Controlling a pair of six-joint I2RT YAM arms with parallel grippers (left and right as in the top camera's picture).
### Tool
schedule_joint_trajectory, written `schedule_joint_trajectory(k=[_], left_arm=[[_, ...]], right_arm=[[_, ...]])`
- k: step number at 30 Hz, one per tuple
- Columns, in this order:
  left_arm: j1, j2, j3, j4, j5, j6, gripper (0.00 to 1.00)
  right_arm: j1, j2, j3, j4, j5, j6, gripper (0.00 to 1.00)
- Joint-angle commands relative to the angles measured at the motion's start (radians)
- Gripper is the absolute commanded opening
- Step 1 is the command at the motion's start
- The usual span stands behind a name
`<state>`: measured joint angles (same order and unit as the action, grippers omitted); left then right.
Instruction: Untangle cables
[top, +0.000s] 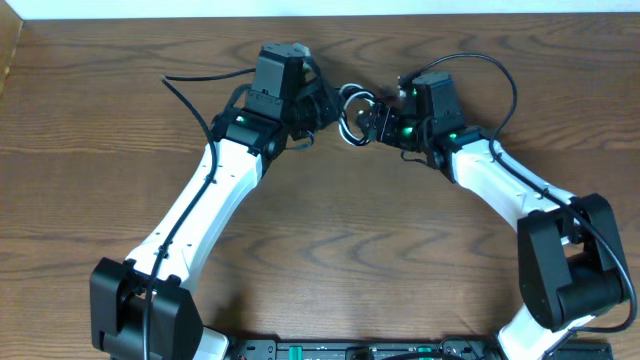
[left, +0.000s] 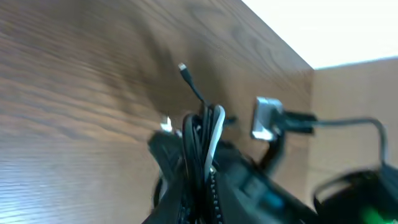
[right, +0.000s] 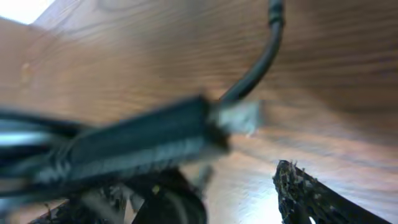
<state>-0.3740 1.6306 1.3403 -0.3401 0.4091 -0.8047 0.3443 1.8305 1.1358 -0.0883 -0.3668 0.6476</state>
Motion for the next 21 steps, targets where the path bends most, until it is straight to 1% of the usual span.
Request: schedule_joint_trajectory(k=[1, 3, 7, 16, 21], left_arm=[[0.010, -0.031, 0.013, 0.020, 0.224, 0.072, 0.07], [0.025, -0.048, 0.013, -0.015, 0.269, 0.106, 0.07], [0.055, -0.091, 0.013, -0.050, 0.269, 0.157, 0.07], [0.090, -0.167, 0.013, -0.043, 0.268, 0.163, 0.07], [0.103, -0.227, 0.013, -0.004, 0.260, 0.209, 0.07]], right_arm=[[-0.015, 0.029, 0.014, -0.014, 0.178, -0.040, 0.70], [-0.034, 0.033, 0.014, -0.057, 0.209, -0.057, 0.70], [-0.069, 0.035, 0.014, -0.110, 0.211, -0.089, 0.70], [-0.124, 0.035, 0.014, -0.233, 0.208, -0.167, 0.68], [-0.142, 0.035, 0.014, -0.309, 0.211, -0.186, 0.68]])
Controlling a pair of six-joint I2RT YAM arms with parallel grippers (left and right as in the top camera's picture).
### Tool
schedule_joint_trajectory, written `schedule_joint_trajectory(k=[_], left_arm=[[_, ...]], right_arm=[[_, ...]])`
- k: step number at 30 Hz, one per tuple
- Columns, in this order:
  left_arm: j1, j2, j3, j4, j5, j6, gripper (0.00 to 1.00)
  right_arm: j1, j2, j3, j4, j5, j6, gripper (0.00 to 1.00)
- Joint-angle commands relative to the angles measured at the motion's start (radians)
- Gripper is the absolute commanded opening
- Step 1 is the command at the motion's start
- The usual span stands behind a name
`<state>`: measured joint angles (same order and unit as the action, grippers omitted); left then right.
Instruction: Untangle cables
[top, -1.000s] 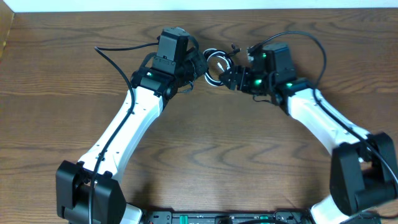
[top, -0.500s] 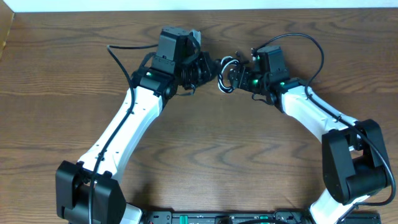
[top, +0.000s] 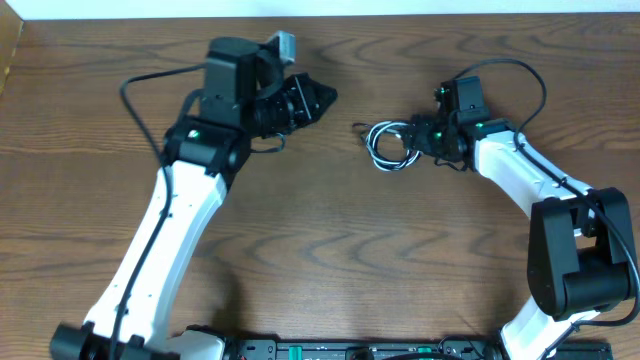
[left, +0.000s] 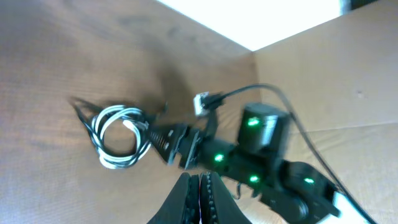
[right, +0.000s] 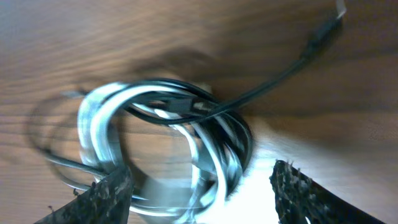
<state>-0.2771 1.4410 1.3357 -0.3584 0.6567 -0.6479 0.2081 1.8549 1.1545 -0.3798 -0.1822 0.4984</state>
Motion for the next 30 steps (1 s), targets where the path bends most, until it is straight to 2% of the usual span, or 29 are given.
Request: schedule_joint_trajectory(k=[1, 7, 12, 13, 15, 17, 25, 30], left_arm=[[0.007, -0.053, 0.018, 0.021, -0.006, 0.058, 0.07], [0.000, -0.073, 0.016, -0.030, -0.124, 0.117, 0.07], [-0.034, 0.026, 0.014, -0.083, -0.157, 0.159, 0.08], [-0.041, 0.053, 0.014, -0.080, -0.162, 0.158, 0.12], [-0.055, 0.115, 0.014, -0.066, -0.178, 0.158, 0.32], [-0.066, 0.179, 0.014, -0.049, -0.189, 0.157, 0.41], [-0.110, 0.426, 0.014, 0.137, -0.206, 0.153, 0.43], [-0.134, 0.546, 0.014, 0.251, -0.223, 0.104, 0.45]], right_arm=[[-0.010, 0.010, -0.005, -0.029, 0.027, -0.037, 0.67], [-0.013, 0.007, -0.004, -0.048, -0.017, -0.124, 0.66], [-0.020, -0.019, 0.032, -0.056, -0.103, -0.174, 0.66], [-0.024, -0.029, 0.041, -0.060, -0.111, -0.174, 0.66], [-0.032, -0.048, 0.058, -0.075, -0.116, -0.174, 0.68], [-0.040, -0.070, 0.076, -0.093, -0.116, -0.174, 0.69], [-0.107, -0.151, 0.090, -0.143, -0.116, -0.175, 0.71], [-0.116, -0.161, 0.090, -0.172, -0.116, -0.193, 0.72]])
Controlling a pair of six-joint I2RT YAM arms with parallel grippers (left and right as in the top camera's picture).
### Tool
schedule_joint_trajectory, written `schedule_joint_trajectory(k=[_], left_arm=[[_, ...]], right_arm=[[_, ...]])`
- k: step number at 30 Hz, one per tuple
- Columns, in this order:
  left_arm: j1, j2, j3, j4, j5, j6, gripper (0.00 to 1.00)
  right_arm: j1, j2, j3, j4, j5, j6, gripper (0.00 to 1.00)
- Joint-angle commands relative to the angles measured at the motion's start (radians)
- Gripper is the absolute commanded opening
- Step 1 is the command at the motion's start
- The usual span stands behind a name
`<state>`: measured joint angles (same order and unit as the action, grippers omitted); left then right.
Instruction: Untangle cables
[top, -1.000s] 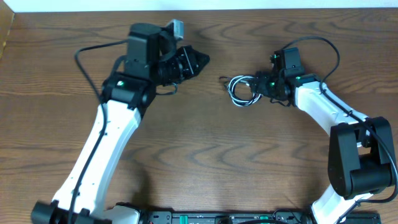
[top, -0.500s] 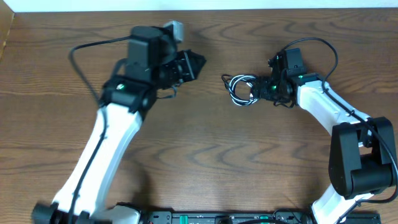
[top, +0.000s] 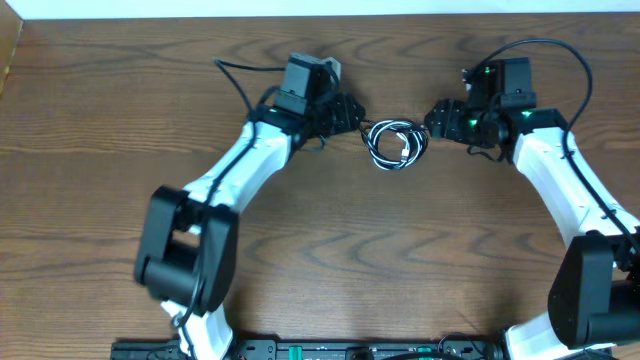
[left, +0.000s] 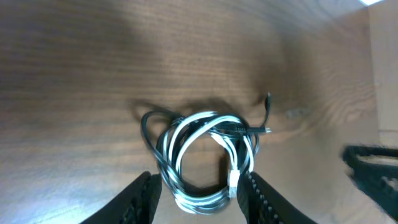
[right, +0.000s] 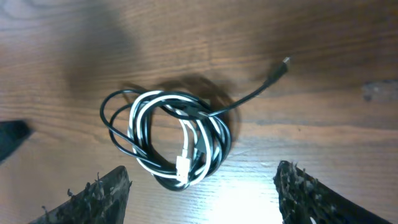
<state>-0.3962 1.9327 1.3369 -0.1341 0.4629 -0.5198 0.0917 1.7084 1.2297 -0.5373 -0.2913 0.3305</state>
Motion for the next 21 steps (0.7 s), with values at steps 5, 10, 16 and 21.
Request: schedule_joint_trajectory(k=[5, 10, 16, 21], left_arm=[[-0.037, 0.138, 0.013, 0.074, -0.072, -0.062, 0.45], [-0.078, 0.172, 0.013, 0.079, -0.177, -0.061, 0.39], [-0.126, 0.172, 0.013, 0.076, -0.310, -0.061, 0.37], [-0.170, 0.173, 0.013, 0.068, -0.458, -0.061, 0.34]], right_arm=[[0.001, -0.014, 0.015, -0.040, -0.006, -0.025, 0.72], [0.002, -0.014, 0.015, -0.043, -0.006, -0.025, 0.73], [0.002, -0.014, 0.014, -0.058, -0.006, -0.025, 0.74], [0.002, -0.014, 0.014, -0.058, -0.006, -0.025, 0.74]])
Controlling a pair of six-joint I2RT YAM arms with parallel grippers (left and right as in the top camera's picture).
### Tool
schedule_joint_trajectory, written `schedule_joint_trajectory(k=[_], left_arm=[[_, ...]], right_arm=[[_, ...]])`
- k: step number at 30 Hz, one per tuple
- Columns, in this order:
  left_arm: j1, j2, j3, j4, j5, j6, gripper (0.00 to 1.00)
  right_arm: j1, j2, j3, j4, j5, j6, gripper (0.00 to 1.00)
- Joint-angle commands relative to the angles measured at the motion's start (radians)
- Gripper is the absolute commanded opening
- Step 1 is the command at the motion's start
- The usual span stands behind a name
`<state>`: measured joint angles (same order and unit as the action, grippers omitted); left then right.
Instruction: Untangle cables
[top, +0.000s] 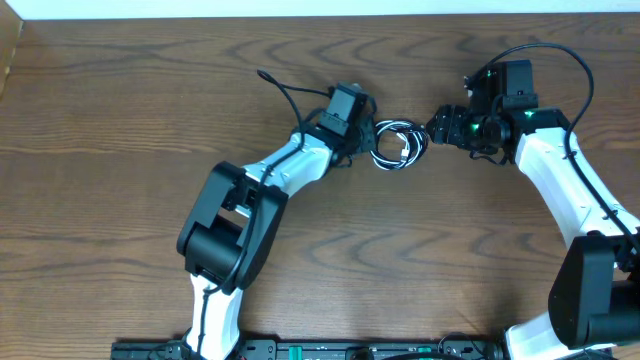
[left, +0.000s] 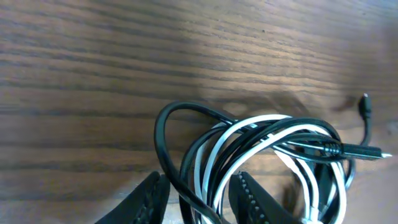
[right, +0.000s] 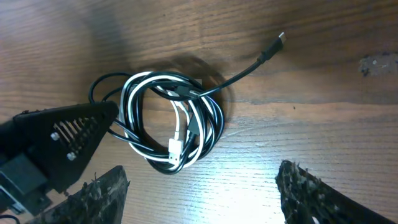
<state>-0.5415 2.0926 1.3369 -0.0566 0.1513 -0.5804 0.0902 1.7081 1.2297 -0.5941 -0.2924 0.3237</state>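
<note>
A coil of black and white cables (top: 402, 143) lies tangled on the wooden table at the back middle. My left gripper (top: 370, 140) is at the coil's left side and stands open. In the left wrist view its fingers (left: 153, 194) straddle a black loop and white strands of the coil (left: 261, 149). My right gripper (top: 438, 128) hovers just right of the coil, wide open and holding nothing. The right wrist view shows the whole coil (right: 168, 121), a white plug (right: 176, 151) and a loose black end (right: 280, 38).
The table's back edge (top: 320, 14) runs along a white wall. A brown board (top: 8, 50) stands at the far left. Each arm's own black lead (top: 285, 95) loops above the wood near its wrist.
My left gripper was a short way left of the coil. It is now at the coil with the coil's left loops between its open fingers. The right gripper and coil stay put.
Both grippers were close together at the bundle at the back middle. Then the left arm was off to the left with its fingers shut, and the coil lay by the right gripper. Later the coil lay between both open grippers, and now the left one straddles it.
</note>
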Motion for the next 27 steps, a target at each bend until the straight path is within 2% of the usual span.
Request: schedule_joint_trajectory(k=[1, 5, 11, 13, 18, 21, 27], left_arm=[[-0.033, 0.013, 0.013, -0.013, -0.190, 0.000, 0.33], [-0.045, 0.013, 0.013, -0.013, -0.280, -0.001, 0.30], [-0.048, 0.036, 0.013, -0.008, -0.284, -0.010, 0.29], [-0.049, 0.062, 0.013, -0.009, -0.283, -0.051, 0.25], [-0.049, 0.077, 0.013, -0.008, -0.277, -0.068, 0.19], [-0.049, 0.077, 0.014, -0.005, -0.224, -0.068, 0.19], [-0.049, 0.077, 0.013, -0.034, 0.014, -0.068, 0.19]], right_arm=[[0.003, -0.014, 0.014, -0.002, -0.005, -0.018, 0.74], [0.003, -0.014, 0.014, -0.007, -0.005, -0.019, 0.74], [0.003, -0.014, 0.014, -0.008, -0.005, -0.018, 0.75], [0.003, -0.014, 0.014, -0.008, -0.005, -0.018, 0.75], [0.004, -0.013, 0.014, -0.007, -0.005, -0.018, 0.75], [0.008, -0.013, 0.014, -0.002, -0.005, -0.018, 0.75], [0.031, -0.013, 0.014, 0.004, -0.003, -0.018, 0.76]])
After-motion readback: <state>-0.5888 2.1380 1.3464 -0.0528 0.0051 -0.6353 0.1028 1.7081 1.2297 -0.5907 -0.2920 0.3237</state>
